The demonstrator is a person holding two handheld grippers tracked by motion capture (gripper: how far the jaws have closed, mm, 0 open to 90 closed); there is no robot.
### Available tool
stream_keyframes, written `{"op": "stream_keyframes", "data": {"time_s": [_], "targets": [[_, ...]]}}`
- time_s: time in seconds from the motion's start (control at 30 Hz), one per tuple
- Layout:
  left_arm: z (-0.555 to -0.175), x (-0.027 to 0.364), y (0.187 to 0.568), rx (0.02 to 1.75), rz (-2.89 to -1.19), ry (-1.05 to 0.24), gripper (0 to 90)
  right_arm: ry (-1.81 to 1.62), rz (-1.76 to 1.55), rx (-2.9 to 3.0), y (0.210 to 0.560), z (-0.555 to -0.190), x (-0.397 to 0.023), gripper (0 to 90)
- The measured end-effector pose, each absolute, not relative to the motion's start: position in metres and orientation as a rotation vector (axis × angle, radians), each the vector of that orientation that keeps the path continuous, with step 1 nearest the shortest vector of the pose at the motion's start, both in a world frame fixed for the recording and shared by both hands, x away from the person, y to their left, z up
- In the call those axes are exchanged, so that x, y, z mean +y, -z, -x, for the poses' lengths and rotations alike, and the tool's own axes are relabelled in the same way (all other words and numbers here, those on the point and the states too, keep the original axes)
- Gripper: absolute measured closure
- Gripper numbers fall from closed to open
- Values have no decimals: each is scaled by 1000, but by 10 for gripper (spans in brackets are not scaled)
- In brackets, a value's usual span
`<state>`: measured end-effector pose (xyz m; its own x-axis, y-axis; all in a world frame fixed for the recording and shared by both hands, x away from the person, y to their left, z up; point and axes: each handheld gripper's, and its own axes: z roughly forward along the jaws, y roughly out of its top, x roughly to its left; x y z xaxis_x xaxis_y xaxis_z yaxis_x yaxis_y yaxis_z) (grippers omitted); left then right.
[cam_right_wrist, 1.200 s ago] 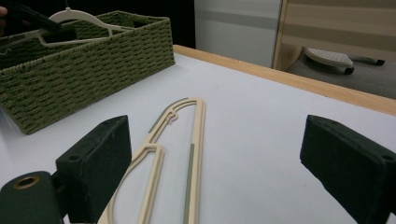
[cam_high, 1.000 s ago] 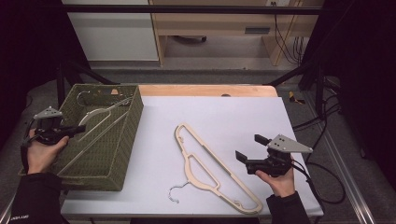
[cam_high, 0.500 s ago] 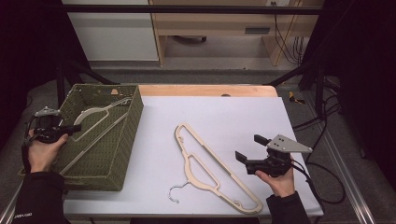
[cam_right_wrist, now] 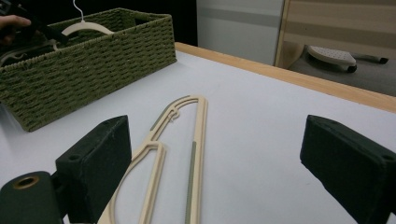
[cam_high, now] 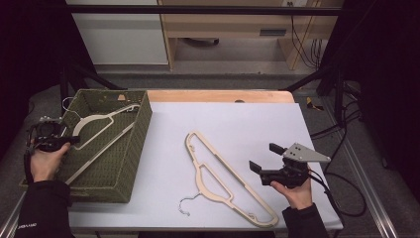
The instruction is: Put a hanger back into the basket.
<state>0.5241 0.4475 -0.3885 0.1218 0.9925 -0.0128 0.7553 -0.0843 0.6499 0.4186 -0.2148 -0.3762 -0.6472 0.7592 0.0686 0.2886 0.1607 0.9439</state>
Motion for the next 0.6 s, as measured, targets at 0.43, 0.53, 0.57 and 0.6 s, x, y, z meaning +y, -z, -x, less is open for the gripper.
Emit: {"op": "stream_keyframes", "data": {"time_s": [0.43, 0.53, 0.57, 0.6], "targets": [[-523, 453, 396, 1767, -1904, -591, 750, -1492, -992, 2019, 376, -419, -215, 94], [-520, 455, 394, 1779, -1885, -579, 720, -1496, -980, 2017, 375, -418, -216, 93], [-517, 455, 392, 1777, -1881, -579, 712, -1495, -988, 2014, 375, -418, -216, 93], [-516, 455, 390, 1772, -1886, -588, 698, -1498, -992, 2011, 375, -418, -216, 93]]}}
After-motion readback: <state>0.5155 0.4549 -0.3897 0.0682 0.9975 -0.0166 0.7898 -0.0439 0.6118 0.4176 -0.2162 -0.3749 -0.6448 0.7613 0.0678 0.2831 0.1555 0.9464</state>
